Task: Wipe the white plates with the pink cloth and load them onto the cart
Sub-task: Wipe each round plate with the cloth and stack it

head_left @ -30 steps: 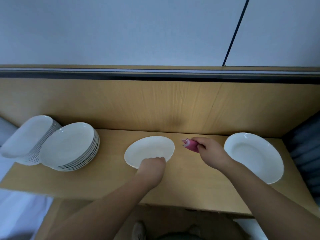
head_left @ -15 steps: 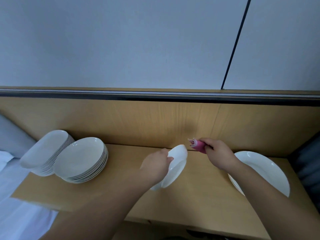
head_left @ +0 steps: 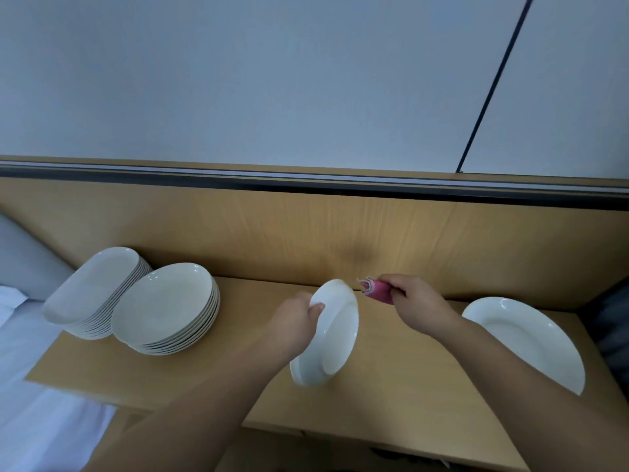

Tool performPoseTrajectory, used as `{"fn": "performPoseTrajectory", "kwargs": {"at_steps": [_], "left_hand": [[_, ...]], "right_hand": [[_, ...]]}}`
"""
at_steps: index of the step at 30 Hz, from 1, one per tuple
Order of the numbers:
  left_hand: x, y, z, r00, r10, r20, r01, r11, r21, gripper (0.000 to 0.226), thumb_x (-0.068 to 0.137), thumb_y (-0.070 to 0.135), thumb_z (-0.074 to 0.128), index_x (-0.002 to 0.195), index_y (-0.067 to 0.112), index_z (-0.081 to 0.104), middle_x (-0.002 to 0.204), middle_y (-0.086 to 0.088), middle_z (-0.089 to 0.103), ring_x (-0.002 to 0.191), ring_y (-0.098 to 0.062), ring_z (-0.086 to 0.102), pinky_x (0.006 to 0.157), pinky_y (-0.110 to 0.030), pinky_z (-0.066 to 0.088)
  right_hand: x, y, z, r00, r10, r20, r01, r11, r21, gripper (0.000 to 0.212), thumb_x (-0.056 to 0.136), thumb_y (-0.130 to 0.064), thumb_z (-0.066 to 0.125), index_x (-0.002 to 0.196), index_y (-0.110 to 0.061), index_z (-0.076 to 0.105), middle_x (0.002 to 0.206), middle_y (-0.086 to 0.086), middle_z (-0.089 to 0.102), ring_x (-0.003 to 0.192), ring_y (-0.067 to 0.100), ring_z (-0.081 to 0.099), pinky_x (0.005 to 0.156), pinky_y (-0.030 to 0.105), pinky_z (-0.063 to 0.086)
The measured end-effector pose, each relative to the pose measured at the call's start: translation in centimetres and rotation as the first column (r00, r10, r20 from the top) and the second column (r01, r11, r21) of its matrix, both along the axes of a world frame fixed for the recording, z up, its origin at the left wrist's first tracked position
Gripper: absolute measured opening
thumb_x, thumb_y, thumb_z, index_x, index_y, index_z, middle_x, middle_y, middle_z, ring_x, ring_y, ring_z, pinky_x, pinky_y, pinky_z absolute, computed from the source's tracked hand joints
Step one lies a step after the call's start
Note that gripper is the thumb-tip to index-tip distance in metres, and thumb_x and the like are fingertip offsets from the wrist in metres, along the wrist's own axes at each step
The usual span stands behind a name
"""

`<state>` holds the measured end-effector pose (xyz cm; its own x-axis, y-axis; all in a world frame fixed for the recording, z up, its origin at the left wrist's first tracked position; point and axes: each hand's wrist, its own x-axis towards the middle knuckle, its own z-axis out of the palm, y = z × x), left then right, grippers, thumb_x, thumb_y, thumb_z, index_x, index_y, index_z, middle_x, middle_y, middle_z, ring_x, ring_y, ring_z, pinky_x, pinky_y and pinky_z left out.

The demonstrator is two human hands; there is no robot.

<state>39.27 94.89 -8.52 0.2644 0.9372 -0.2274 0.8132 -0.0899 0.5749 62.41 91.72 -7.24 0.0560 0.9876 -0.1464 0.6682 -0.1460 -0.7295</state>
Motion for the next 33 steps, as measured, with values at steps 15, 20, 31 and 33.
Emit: {"fn": "performPoseTrajectory", "kwargs": {"at_steps": [15, 20, 31, 33], "left_hand": [[-9.3, 3.7, -4.8, 0.976, -0.087, 0.199, 0.130, 0.968, -0.215, 0.075, 0.070, 0.023, 0.081, 0.135, 0.042, 0.048, 0.137, 0.009, 0.050, 0.125, -0.011, 0.045, 0.095, -0.021, 0.036], [-9.9, 3.9, -5.5, 0.979, -0.077, 0.188, 0.117, 0.971, -0.210, 0.074, 0.072, 0.024, 0.079, 0.136, 0.041, 0.048, 0.136, 0.004, 0.053, 0.120, -0.014, 0.048, 0.096, -0.025, 0.040], [-11.0, 3.1, -6.2, 0.979, 0.000, 0.202, 0.059, 0.955, -0.289, 0.074, 0.076, 0.025, 0.078, 0.141, 0.037, 0.044, 0.146, 0.006, 0.044, 0.130, -0.016, 0.042, 0.098, -0.023, 0.035], [-11.0, 2.9, -6.4, 0.975, 0.032, 0.222, 0.038, 0.952, -0.303, 0.073, 0.076, 0.023, 0.078, 0.140, 0.036, 0.045, 0.146, 0.006, 0.044, 0.130, -0.016, 0.042, 0.098, -0.023, 0.034]], "right_hand": [[-9.8, 8.9, -3.8, 0.894, 0.350, 0.280, -0.384, 0.920, 0.076, 0.045, 0.091, -0.003, 0.044, 0.128, -0.022, 0.061, 0.124, -0.002, 0.063, 0.114, 0.021, 0.053, 0.096, 0.040, 0.043], [-10.8, 9.5, -6.6, 0.852, 0.448, 0.271, -0.462, 0.887, -0.012, 0.047, 0.093, -0.008, 0.044, 0.137, -0.024, 0.050, 0.133, -0.003, 0.054, 0.117, 0.020, 0.052, 0.095, 0.036, 0.045], [-10.1, 6.7, -10.7, 0.959, 0.260, 0.115, -0.260, 0.965, -0.011, 0.038, 0.102, -0.017, 0.042, 0.139, -0.022, 0.052, 0.148, -0.010, 0.043, 0.136, 0.009, 0.038, 0.110, 0.016, 0.027], [-9.5, 5.2, -11.8, 0.983, 0.166, 0.074, -0.166, 0.986, -0.013, 0.035, 0.102, -0.016, 0.044, 0.134, -0.017, 0.057, 0.141, -0.006, 0.051, 0.132, 0.013, 0.044, 0.107, 0.013, 0.028]]}}
